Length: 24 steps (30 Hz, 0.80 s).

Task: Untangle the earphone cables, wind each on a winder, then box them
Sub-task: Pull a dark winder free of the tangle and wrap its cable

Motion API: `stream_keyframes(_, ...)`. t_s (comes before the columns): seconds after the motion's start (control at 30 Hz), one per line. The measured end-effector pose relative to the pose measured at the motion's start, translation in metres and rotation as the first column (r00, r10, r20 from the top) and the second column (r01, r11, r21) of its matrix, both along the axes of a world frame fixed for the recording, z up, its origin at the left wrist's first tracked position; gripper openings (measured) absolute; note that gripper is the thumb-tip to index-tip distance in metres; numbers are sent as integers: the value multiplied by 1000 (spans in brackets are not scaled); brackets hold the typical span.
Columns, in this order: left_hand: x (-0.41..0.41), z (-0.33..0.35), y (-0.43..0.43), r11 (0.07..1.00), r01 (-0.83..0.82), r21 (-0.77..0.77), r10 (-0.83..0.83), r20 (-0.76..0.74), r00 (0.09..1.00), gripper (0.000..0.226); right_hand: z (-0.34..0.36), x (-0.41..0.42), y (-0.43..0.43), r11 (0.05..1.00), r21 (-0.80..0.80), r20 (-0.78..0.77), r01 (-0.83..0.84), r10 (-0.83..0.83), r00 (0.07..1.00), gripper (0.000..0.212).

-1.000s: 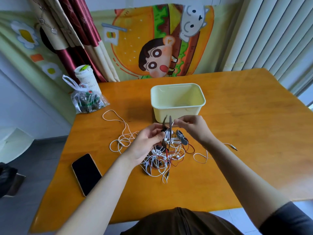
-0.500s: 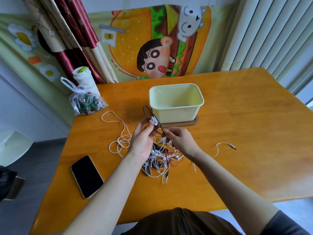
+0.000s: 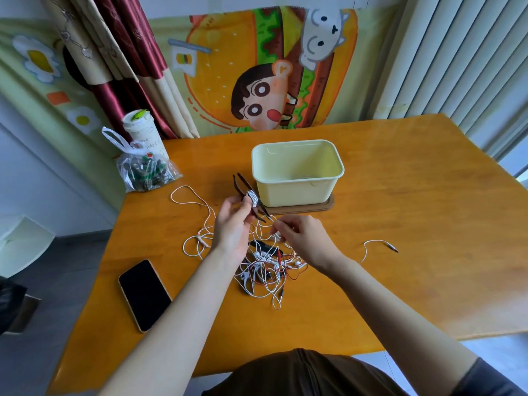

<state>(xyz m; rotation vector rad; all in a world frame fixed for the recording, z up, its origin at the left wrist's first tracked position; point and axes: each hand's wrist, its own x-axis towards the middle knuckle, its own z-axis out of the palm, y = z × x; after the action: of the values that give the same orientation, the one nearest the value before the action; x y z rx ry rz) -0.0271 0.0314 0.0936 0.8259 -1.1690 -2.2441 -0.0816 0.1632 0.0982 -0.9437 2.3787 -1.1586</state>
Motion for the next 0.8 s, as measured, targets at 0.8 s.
stream_keyframes(0.8, 24, -11, -11, 616, 574, -540, -457, 349, 818, 21, 12, -40, 4, 986, -147, 23, 85, -83, 996, 19)
